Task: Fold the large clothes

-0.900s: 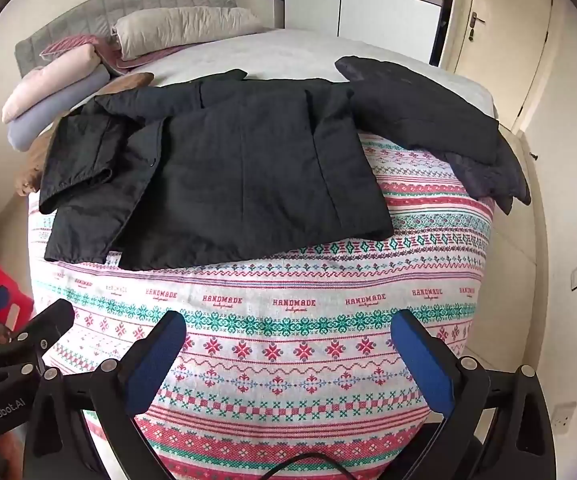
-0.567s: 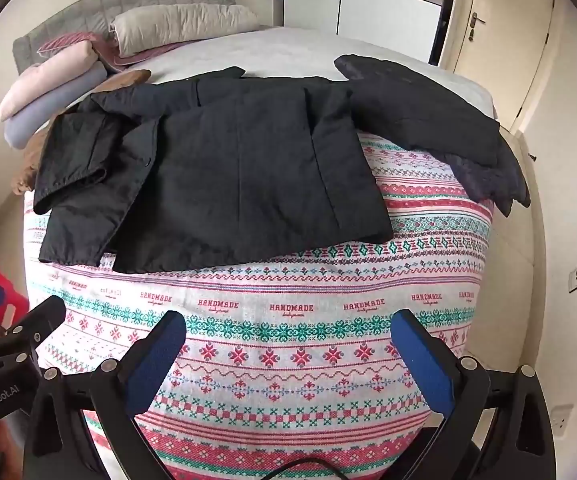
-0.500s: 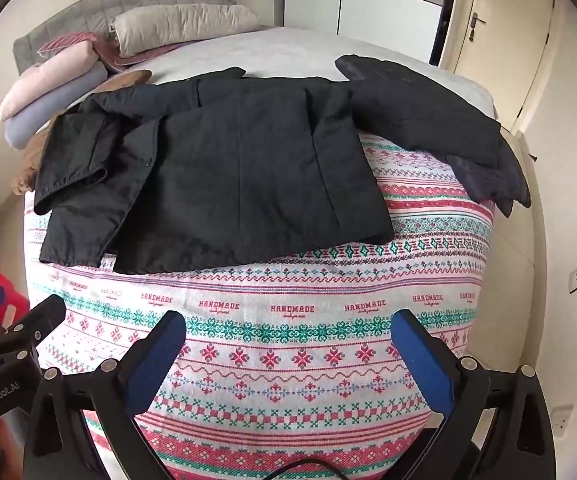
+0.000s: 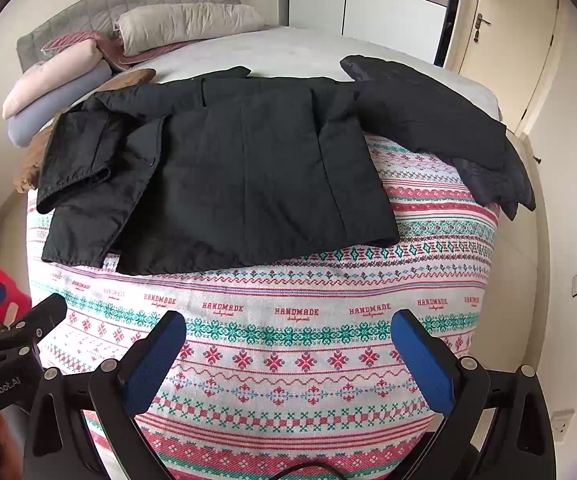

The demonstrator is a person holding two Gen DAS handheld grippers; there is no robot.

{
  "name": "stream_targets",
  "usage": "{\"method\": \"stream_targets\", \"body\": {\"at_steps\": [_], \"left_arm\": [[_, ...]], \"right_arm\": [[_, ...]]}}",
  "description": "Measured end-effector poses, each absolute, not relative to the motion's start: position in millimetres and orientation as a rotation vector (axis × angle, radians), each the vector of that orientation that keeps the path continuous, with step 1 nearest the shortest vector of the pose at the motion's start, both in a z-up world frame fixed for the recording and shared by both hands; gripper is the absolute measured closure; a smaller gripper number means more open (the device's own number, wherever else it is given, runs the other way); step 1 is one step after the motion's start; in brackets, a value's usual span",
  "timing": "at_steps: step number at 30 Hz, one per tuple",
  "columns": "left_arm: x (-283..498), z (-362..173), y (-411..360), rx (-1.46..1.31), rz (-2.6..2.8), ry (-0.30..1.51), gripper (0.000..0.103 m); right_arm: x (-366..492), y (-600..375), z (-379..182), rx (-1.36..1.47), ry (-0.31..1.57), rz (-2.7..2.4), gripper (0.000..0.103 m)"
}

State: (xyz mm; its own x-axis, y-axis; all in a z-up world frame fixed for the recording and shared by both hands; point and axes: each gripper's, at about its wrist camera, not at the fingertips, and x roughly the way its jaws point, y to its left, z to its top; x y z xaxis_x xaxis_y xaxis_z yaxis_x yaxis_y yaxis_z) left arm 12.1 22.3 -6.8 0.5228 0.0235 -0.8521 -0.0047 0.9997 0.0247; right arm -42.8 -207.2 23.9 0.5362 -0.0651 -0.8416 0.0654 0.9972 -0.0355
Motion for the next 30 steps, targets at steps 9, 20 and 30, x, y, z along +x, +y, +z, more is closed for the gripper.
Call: {"method": "stream_targets", "body": {"at_steps": [9, 20, 30], "left_arm": [[12.2, -7.5, 20.7, 0.023, 0.017, 1.022, 0.001], [12.3, -8.2, 20.6, 0.023, 0.016, 1.024, 0.001], [11.9, -10.4, 17.7, 0.027, 0.013, 1.026, 0.001]], "right_arm": [[-42.6, -205.6, 23.2, 0.001, 1.003, -0.075, 0.0], [-42.0, -205.4, 22.9, 0.002, 1.002, -0.074, 0.0], [-43.3, -206.2, 23.1, 0.014, 1.004, -0.074, 0.0]]}}
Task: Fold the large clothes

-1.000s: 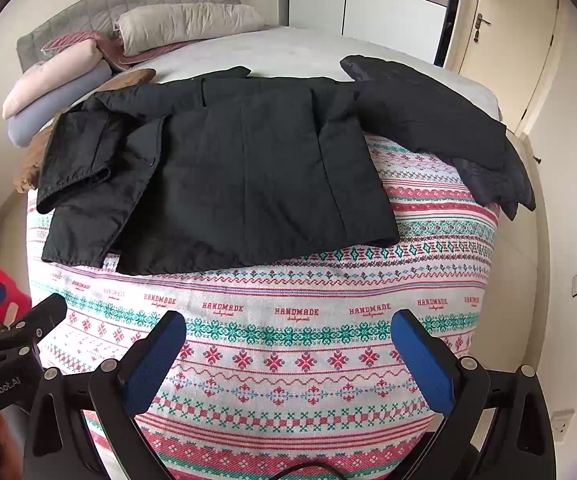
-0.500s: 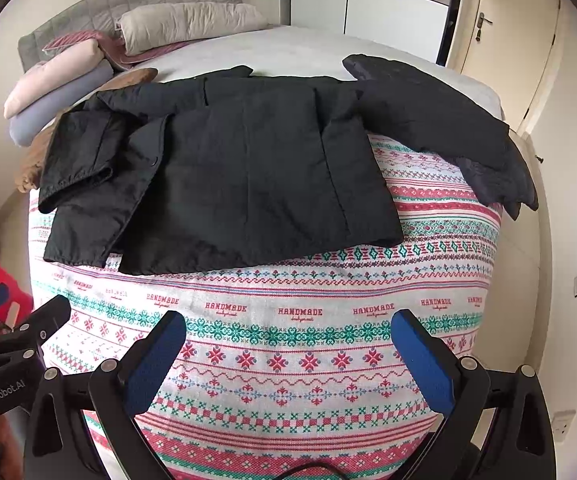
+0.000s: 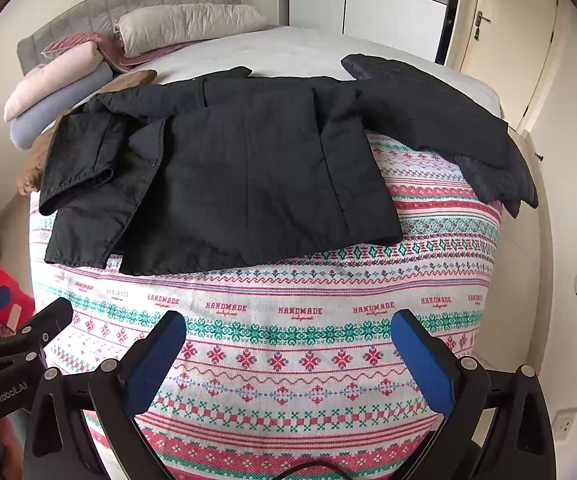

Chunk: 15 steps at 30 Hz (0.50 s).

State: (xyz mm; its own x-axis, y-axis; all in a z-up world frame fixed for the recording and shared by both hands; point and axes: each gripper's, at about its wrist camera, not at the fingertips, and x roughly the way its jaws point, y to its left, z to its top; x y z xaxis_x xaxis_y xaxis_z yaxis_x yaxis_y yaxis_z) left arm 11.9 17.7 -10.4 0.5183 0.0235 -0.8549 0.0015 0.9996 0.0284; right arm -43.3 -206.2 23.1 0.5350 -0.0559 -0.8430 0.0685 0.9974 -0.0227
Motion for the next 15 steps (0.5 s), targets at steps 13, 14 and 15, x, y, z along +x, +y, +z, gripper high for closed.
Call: {"method": "stream_targets", "body": {"at_steps": [13, 14, 15], "left_arm": [[11.5, -11.4, 16.2, 0.027, 0.013, 1.027, 0.001], [11.4, -11.6, 16.1, 0.027, 0.014, 1.026, 0.001], [11.4, -11.7, 15.8, 0.029, 0.015, 1.026, 0.001]], "right_arm": [[-44.3, -206.7, 21.4, 0.018, 1.007, -0.072, 0.0], [-44.3, -206.6, 20.9, 0.017, 1.008, -0.071, 0.0], [-44.4, -206.3, 20.5, 0.016, 1.008, -0.071, 0.0]]}}
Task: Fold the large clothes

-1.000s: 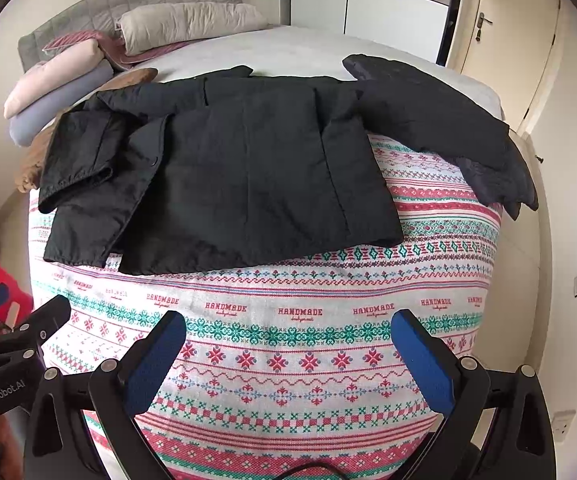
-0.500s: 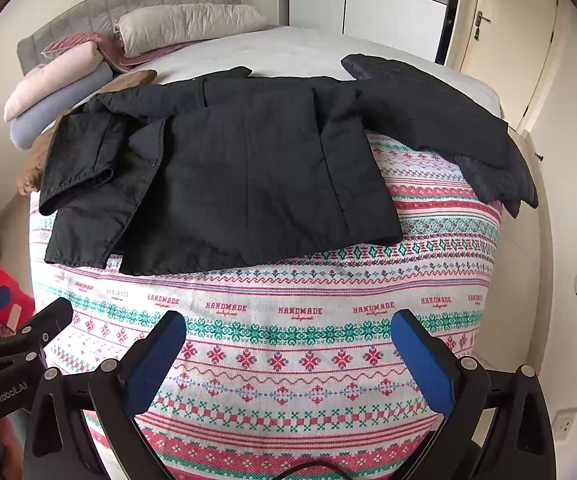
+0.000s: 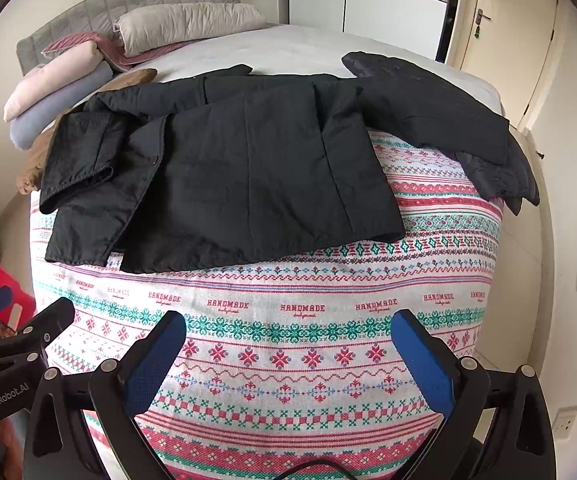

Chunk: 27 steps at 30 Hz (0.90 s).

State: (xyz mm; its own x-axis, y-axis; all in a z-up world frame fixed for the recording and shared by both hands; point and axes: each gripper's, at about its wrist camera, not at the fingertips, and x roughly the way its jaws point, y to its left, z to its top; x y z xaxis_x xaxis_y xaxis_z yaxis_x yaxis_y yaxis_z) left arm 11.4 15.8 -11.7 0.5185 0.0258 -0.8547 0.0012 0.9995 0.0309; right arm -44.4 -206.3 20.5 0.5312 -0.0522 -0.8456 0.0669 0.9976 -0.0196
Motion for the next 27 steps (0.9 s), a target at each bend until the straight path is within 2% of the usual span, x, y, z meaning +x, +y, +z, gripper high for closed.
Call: {"method": "stream_targets", "body": {"at_steps": [27], "left_arm": [[11.1, -12.1, 18.0, 0.027, 0.015, 1.029, 0.001]], "right_arm": [[-43.3, -203.6, 18.2, 0.015, 1.015, -0.068, 0.0]]}}
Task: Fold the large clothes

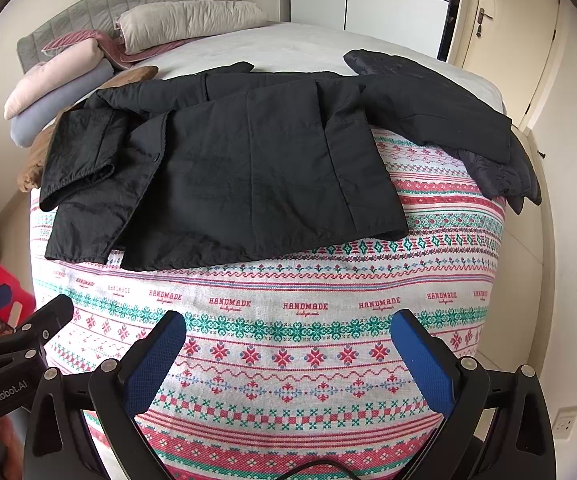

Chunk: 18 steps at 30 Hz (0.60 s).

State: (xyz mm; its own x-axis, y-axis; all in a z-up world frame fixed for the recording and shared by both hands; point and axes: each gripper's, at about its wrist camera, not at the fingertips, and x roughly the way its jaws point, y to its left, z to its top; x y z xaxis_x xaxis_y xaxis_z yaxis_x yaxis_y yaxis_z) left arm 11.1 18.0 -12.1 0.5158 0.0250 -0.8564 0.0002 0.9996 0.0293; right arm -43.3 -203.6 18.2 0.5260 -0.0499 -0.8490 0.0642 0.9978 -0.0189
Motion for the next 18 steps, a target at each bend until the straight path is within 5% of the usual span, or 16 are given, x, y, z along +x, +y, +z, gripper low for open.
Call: {"method": "stream_targets", "body": {"at_steps": [18], "left_arm": [[12.3, -7.6, 22.4, 0.027, 0.018, 1.024, 0.001]], "right_arm": [[-43.0, -204.2, 18.2, 0.017, 1.015, -0.066, 0.0]]}}
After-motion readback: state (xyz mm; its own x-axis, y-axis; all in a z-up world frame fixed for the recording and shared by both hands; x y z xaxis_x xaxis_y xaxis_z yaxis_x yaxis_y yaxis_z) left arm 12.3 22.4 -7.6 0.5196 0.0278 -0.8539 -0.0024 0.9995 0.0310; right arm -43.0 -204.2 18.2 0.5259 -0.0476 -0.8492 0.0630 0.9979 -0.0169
